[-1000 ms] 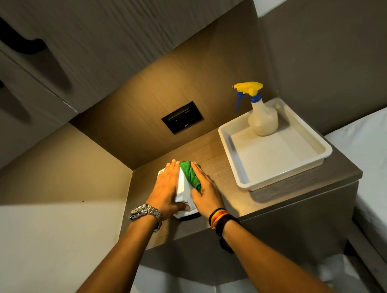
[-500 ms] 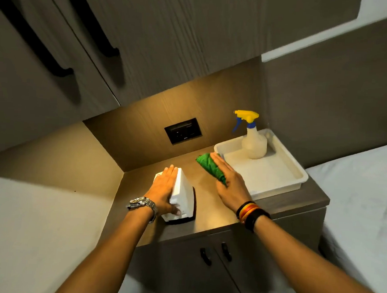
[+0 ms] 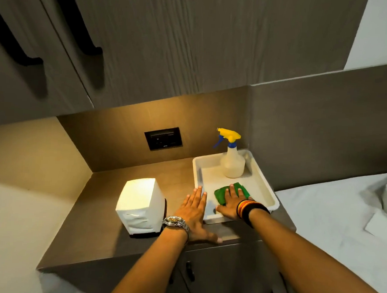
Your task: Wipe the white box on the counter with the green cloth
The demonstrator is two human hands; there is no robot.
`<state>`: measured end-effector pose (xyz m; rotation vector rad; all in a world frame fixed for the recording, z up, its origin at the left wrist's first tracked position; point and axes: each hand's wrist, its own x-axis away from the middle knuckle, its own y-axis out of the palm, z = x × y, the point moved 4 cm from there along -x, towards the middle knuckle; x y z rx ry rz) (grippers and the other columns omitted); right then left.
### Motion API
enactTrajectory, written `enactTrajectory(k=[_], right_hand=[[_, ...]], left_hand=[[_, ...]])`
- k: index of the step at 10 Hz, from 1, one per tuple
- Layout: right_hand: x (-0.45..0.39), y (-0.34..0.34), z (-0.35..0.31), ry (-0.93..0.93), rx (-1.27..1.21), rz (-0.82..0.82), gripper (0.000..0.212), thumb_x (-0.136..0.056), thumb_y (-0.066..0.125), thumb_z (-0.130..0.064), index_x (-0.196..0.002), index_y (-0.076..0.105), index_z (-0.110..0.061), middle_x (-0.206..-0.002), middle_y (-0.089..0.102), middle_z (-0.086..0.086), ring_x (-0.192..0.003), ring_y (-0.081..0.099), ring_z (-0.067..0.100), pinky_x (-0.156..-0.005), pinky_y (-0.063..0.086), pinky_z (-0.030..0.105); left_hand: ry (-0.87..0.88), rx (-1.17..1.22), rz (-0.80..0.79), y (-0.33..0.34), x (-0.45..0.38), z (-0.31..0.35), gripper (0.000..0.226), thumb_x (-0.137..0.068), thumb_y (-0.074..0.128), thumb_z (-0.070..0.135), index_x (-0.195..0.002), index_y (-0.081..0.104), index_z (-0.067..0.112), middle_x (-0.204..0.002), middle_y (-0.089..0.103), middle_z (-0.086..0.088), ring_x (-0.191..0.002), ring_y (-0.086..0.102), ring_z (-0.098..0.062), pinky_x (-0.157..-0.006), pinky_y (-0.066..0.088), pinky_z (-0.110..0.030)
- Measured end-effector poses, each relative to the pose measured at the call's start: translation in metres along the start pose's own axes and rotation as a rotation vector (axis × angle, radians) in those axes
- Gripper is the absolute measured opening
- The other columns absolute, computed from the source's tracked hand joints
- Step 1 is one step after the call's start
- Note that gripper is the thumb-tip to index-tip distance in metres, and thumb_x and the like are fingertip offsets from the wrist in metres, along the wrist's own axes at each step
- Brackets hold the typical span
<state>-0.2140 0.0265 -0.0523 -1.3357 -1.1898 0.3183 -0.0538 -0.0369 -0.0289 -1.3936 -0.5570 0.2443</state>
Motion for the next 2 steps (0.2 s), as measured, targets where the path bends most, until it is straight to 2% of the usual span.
enactTrajectory(k=[1, 2], right_hand=[[-0.0025, -0.0010, -0.0041, 0.017, 0.042, -0.027, 0.092, -0.088, 0.028, -0.064, -0.156, -0.014, -0.018, -0.165, -0.023, 0.007, -0.152, -0.017, 0.031, -0.123, -0.004, 0.055], [0.0069, -0.0043, -0.0068, 0.003, -0.019, 0.034, 0.086, -0.091, 0.029, -0.060, -0.158, -0.007, -0.018, -0.167, -0.016, 0.007, -0.154, -0.012, 0.031, -0.123, -0.003, 0.055]], left_hand=[[-0.021, 0.018, 0.021, 0.0002, -0.0007, 0.0000, 0.147, -0.064, 0.061, 0.089, -0.157, -0.020, 0.011, -0.163, -0.033, -0.008, -0.151, -0.027, -0.025, -0.121, -0.015, -0.036], [0.014, -0.013, 0.017, -0.0070, 0.0063, 0.0027, 0.142, -0.069, 0.062, 0.085, -0.157, -0.020, 0.010, -0.163, -0.032, -0.008, -0.152, -0.025, -0.025, -0.119, -0.017, -0.034]])
